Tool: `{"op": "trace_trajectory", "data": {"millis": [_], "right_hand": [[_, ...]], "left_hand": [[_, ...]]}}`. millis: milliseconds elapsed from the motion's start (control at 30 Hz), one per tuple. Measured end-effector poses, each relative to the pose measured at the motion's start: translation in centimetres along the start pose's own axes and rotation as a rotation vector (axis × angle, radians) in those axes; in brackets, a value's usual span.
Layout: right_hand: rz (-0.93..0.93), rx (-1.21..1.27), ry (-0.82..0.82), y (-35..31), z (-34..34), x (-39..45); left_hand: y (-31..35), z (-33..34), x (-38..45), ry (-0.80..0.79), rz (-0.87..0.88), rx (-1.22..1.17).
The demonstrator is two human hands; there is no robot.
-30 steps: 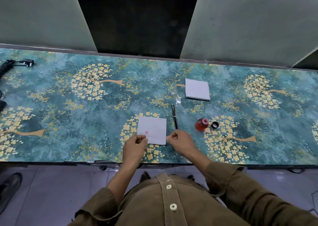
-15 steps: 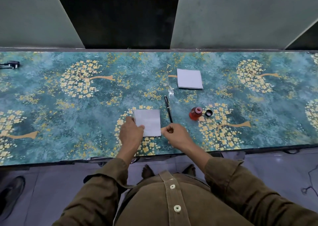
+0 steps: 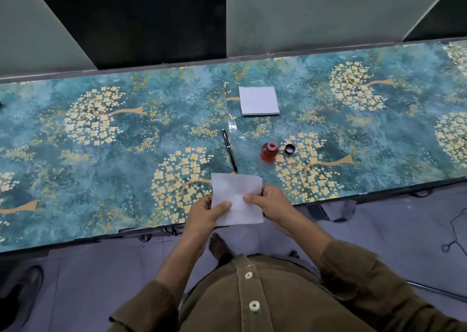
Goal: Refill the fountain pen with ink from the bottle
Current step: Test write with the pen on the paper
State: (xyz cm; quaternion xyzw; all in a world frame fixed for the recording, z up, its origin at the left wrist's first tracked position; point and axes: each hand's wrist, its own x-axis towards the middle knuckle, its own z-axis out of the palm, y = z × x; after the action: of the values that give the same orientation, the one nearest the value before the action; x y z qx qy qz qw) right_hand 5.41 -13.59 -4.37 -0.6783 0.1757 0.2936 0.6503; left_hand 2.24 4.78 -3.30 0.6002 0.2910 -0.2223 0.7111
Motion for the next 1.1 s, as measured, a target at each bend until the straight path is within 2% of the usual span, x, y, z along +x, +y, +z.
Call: {"op": "trace_trajectory", "data": {"millis": [167,333,500,600,700,767,867,1100], "right_hand": [[-0.006,-0.014,0.018,1.8,-4.8,-2.5],[0.049,0.217,0.16,4.9,-11.6,-6.4],[0.151,0.499,0.387,10.5,-19.9,-10.5],[0.203,0.594,0.579,15.0,-25.4,-12.9],[0.328,0.48,0.818,21.3,-30.6,-14.0],[0.397,0.353,0.879,25.3,-32.9,-13.9],[0.481,0.385,0.873,30.5,-35.8,-12.0],[0.529,0.595,0.658,37.8,-41.1,1.0]], "left_hand": [[-1.3,3.8,-1.0,0.039,-0.046,-0.073],[-2.4,10.1,-1.7,-0.109,-0.08,0.08],[-4.3,18.6,-2.3,-0.228,-0.139,0.291],[-6.2,24.3,-2.2,-0.297,-0.169,0.441],[-8.5,29.5,-1.8,-0.351,-0.21,0.584],[-10.1,32.3,-1.2,-0.37,-0.244,0.656],[-13.5,37.0,0.6,-0.391,-0.267,0.781],[-21.2,44.3,11.1,-0.335,-0.339,0.901]]}}
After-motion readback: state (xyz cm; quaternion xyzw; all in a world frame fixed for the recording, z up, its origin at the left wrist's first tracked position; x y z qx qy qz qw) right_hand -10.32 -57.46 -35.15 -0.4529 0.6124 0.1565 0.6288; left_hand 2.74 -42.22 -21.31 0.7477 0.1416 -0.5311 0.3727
